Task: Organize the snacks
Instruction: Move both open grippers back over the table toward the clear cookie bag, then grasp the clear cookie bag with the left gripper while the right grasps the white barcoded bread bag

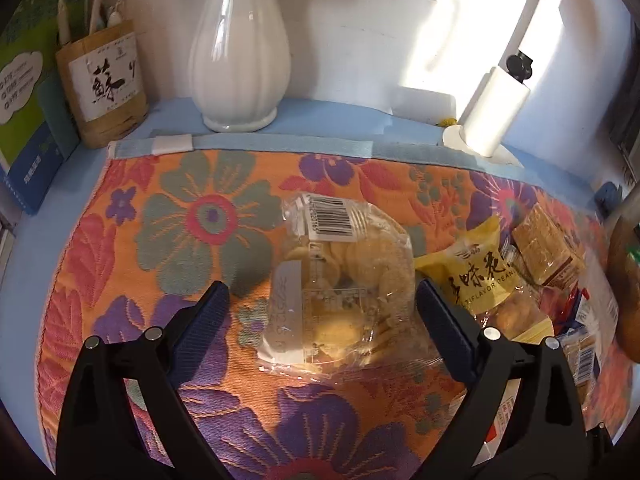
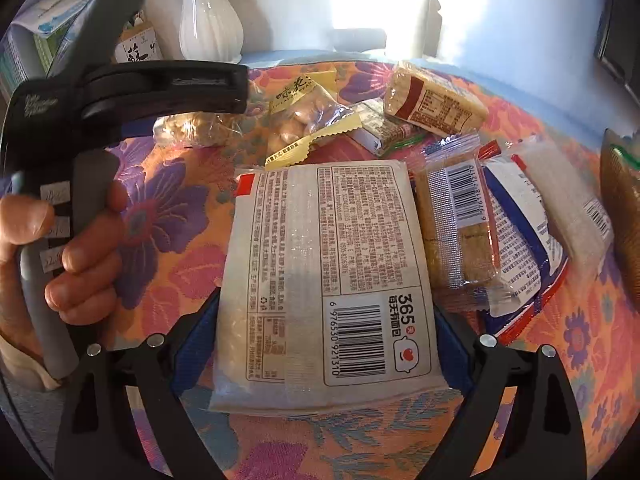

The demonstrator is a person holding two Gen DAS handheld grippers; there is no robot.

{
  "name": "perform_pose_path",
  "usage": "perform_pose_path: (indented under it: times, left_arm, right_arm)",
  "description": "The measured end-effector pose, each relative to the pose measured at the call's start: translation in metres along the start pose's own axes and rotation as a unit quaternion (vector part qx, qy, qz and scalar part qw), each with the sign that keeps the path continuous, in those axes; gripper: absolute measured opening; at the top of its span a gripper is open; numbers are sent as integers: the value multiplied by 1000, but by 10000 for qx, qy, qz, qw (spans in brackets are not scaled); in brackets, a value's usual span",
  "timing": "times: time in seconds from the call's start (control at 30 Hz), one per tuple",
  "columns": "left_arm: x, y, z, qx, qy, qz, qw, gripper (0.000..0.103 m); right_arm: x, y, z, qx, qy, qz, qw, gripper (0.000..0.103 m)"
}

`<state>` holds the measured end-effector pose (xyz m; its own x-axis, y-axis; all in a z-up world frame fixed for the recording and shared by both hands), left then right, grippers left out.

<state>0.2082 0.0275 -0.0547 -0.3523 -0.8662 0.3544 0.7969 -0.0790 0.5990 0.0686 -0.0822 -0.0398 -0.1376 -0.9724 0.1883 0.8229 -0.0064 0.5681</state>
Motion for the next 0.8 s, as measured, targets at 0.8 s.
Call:
perform_pose_path:
  times: [0.8]
  left_arm:
    - [36,-2,92,967,-252,-44,9950,60]
  right_arm:
    - [102,-89,72,-57,2167,-614,9743,75]
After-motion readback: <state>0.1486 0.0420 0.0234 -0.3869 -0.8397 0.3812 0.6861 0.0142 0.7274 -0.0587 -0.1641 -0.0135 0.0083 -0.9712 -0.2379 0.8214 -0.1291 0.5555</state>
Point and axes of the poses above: each gripper's, at about its wrist camera, not at the fingertips, and z roughly against the way its jaws point, x to its right, y to its top, the point moved 3 cm from there along -z, roughly the way its jaws point, and after that the axes turned 15 degrees about -y, right-handed, at the moved point
